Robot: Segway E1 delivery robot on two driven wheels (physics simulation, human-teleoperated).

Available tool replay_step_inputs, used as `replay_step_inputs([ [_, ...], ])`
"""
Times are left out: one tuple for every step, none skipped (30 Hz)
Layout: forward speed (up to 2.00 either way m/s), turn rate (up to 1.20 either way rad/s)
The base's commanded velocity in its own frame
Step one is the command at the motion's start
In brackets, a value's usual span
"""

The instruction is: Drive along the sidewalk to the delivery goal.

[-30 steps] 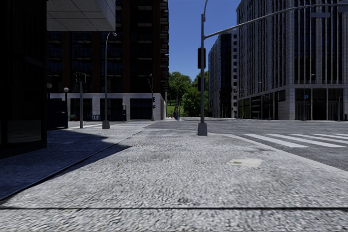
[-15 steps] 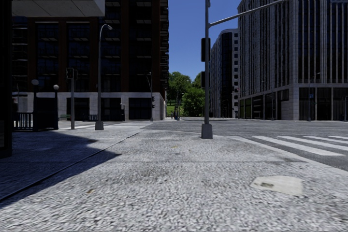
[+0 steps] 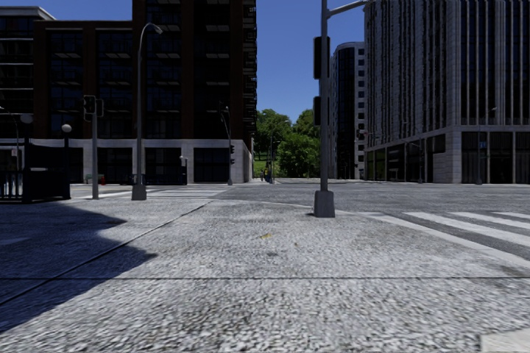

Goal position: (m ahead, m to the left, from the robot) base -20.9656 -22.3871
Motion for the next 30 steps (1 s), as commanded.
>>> replay_step_inputs([
  [2.00, 0.00],
  [2.00, 0.00],
  [2.00, 0.00],
  [2.00, 0.00],
  [2.00, 0.00],
  [2.00, 0.00],
  [2.00, 0.00],
  [2.00, 0.00],
  [2.00, 0.00],
  [2.00, 0.00],
  [2.00, 0.00],
  [2.00, 0.00],
  [2.00, 0.00],
  [2.00, 0.00],
  [2.00, 0.00],
  [2.00, 0.00],
  [2.00, 0.00],
  [2.00, -0.27],
  [2.00, -0.44],
  [2.00, -0.60],
  [2.00, -0.60],
  [2.00, -0.65],
  [2.00, -0.67],
  [2.00, -0.68],
  [2.00, -0.69],
  [2.00, -0.69],
  [2.00, -0.75],
  [2.00, -0.76],
  [2.00, -0.76],
  [2.00, -0.77],
])
